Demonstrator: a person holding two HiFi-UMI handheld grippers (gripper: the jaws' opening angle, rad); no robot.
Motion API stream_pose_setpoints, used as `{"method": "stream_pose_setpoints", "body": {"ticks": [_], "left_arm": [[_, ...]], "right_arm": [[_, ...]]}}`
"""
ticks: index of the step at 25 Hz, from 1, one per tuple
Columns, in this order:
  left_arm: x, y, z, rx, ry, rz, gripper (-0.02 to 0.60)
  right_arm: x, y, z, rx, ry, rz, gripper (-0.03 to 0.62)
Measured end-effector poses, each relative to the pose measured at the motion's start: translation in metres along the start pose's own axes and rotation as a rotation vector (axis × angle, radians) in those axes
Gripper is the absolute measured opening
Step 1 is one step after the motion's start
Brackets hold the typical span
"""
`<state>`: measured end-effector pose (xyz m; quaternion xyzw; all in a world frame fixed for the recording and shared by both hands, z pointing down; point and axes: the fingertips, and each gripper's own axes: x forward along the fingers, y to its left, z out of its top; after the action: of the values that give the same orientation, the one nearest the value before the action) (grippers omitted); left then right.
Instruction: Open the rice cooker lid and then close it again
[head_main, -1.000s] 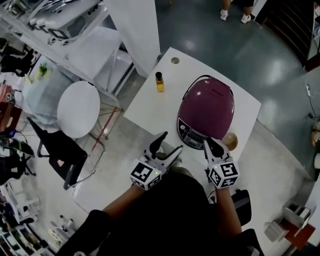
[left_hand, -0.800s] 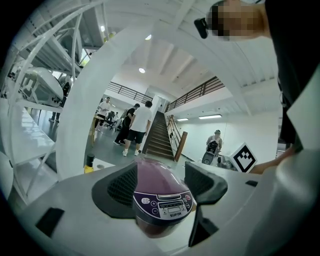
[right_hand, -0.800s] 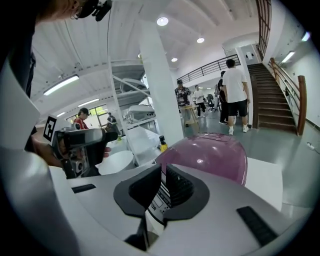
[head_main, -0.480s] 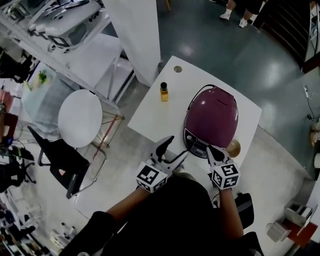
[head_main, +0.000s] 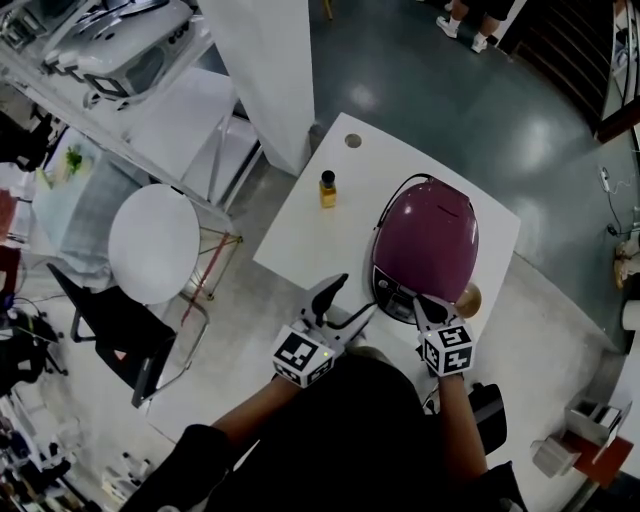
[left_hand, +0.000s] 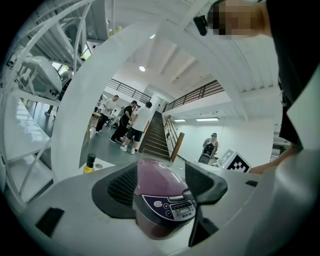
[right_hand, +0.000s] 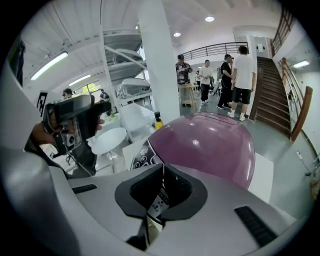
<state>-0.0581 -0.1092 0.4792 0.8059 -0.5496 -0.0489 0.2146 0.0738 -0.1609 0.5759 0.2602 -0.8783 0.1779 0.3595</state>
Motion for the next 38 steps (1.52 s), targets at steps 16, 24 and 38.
{"method": "stream_pose_setpoints", "body": {"ticks": [16, 24, 38], "left_arm": [[0.004, 0.026, 0.008, -0.009, 0.018, -0.056, 0.275], [0.011, 0.026, 0.018, 0.057, 0.003, -0.115, 0.275], [0.020, 0.035, 0.028, 0.053, -0.005, -0.149, 0.275]], "right_arm": [[0.007, -0.001, -0.006, -0.039, 0.109, -0.077, 0.000], [0.009, -0.001, -0.010, -0.044, 0.156, -0.115, 0.000], [0.008, -0.001, -0.014, -0.024, 0.160, -0.184, 0.000]]}}
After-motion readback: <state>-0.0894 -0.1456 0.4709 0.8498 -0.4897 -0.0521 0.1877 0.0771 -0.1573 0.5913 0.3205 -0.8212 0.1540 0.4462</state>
